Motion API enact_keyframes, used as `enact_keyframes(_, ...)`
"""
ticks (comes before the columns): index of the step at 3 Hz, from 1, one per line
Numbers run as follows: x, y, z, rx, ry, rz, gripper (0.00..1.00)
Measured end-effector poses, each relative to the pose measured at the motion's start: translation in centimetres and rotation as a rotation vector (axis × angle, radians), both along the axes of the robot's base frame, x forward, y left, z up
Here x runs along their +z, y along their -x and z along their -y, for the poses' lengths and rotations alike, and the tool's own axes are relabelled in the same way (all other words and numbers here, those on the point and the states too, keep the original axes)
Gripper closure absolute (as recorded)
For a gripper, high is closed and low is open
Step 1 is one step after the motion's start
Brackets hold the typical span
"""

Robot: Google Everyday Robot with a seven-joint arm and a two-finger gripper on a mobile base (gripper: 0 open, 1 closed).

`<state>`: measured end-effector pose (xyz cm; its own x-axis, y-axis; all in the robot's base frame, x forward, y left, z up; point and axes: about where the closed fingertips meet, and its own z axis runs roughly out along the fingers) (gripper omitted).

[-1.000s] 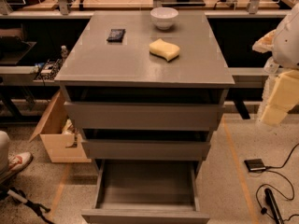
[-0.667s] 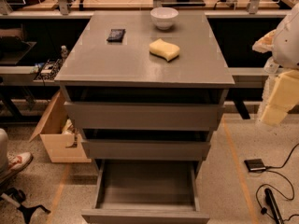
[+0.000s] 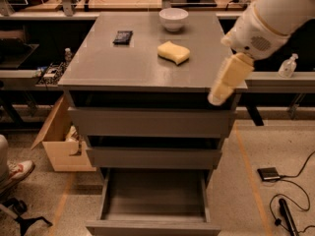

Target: Place sponge into bottom drawer

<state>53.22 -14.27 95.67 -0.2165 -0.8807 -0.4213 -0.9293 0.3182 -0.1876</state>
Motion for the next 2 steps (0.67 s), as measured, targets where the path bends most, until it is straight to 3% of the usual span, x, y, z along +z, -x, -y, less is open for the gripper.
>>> enact_keyframes(1,0.14,-5.42,-3.74,-0.052,-0.131,0.028,0.00)
enact_keyframes(2,-0.01,-5.80,-3.70,-0.058,-0.136,0.032,0.00)
